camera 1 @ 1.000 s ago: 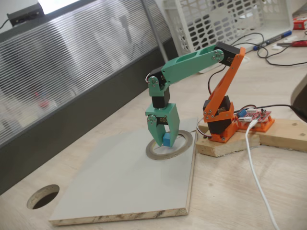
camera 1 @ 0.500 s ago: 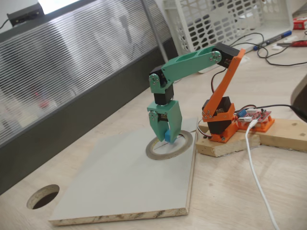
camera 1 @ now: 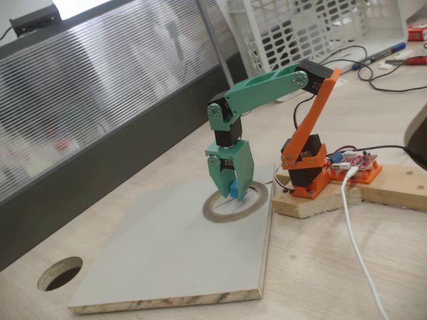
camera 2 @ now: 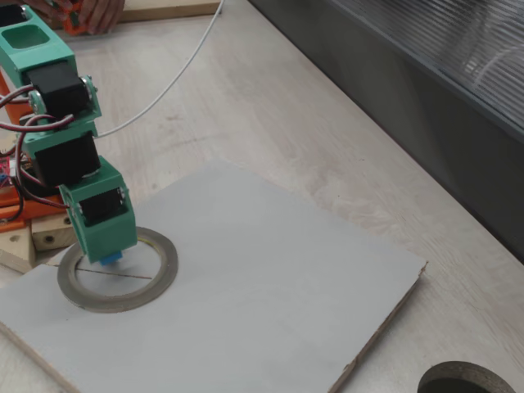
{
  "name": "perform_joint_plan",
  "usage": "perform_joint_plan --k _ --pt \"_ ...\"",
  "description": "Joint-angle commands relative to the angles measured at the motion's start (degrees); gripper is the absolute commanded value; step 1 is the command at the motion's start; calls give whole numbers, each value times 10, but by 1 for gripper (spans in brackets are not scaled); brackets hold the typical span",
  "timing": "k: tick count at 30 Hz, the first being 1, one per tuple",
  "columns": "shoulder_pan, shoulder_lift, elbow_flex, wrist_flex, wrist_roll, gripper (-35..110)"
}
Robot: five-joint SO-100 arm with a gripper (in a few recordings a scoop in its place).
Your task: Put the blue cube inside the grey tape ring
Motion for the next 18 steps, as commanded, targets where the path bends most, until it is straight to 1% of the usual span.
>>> perform_joint_plan --k 1,16,18 --pt "4 11 -1 4 3 5" --pt "9 16 -1 7 10 5" --pt "10 16 -3 7 10 9"
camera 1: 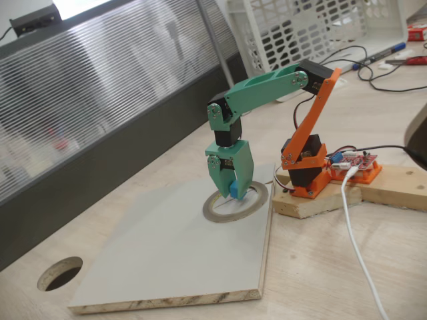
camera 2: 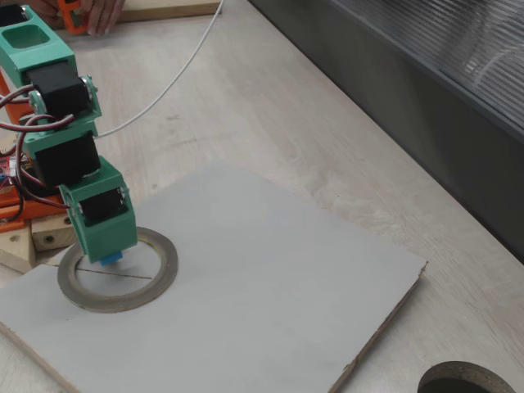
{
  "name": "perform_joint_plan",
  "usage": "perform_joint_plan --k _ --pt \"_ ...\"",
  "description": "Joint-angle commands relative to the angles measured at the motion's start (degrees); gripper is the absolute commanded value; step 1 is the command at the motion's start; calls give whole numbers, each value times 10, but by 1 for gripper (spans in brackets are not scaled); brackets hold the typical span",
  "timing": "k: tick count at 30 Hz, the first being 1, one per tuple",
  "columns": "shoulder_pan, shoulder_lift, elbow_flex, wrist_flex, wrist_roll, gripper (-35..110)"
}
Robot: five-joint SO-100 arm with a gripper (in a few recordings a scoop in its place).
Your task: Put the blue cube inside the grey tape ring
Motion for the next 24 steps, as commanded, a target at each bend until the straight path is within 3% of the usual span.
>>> perform_joint_plan --k 1,10,14,17,24 --pt "10 15 -7 9 10 13" --pt "4 8 -9 52 10 77" --pt "4 8 -9 75 10 98" --pt "4 8 -9 76 10 103" --pt "4 15 -11 76 10 100"
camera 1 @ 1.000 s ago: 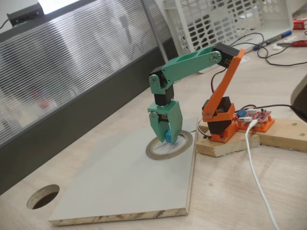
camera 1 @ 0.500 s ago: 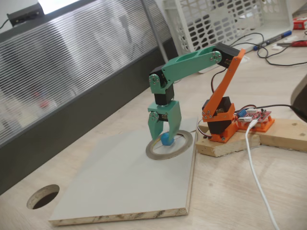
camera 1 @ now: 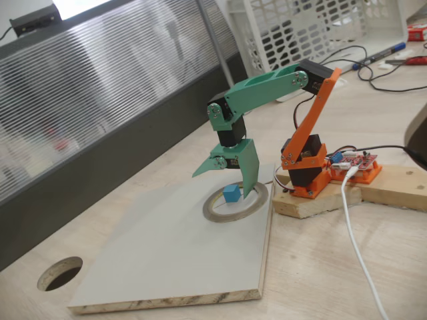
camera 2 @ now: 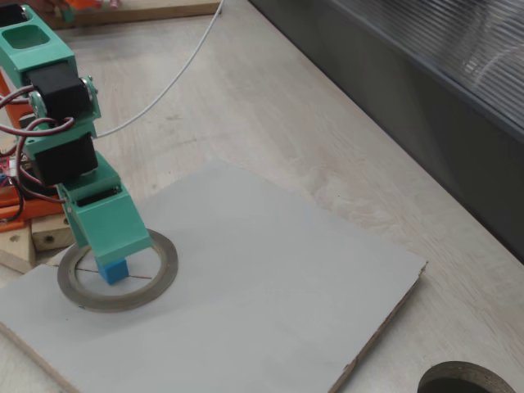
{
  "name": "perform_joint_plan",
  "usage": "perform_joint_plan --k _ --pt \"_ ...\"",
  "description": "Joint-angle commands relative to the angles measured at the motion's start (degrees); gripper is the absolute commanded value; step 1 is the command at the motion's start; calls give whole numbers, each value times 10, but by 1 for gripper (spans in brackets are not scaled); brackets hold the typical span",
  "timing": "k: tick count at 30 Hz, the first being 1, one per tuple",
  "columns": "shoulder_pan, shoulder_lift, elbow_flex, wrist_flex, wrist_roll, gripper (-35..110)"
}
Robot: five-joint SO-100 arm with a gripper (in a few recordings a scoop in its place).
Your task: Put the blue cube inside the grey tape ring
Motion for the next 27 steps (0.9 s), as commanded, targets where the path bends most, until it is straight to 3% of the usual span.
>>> perform_joint_plan --k 1,12,20,27 --pt "4 17 -18 6 9 100" --pt "8 -30 -284 221 8 82" --pt "4 -136 -367 392 4 77" --pt "10 -150 -409 410 3 75"
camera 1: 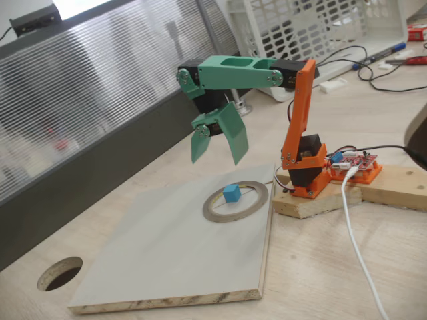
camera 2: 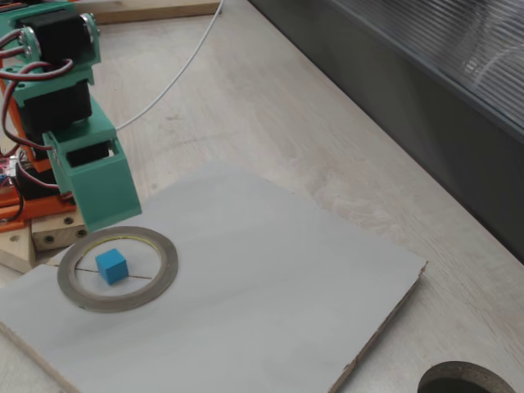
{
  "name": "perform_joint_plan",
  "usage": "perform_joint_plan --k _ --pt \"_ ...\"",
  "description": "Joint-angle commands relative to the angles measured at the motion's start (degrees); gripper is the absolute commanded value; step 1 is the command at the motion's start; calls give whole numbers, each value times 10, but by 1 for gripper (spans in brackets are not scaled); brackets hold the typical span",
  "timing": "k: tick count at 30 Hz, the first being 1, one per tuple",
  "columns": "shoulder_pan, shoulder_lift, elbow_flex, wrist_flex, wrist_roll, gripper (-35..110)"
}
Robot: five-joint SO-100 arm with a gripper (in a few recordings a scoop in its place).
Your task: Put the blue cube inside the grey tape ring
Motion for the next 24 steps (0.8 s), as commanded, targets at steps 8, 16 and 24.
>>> perform_joint_plan --k 8,16,24 --pt "11 11 -25 16 6 46" --pt "11 6 -25 15 2 -4" --pt "10 4 -17 15 6 0"
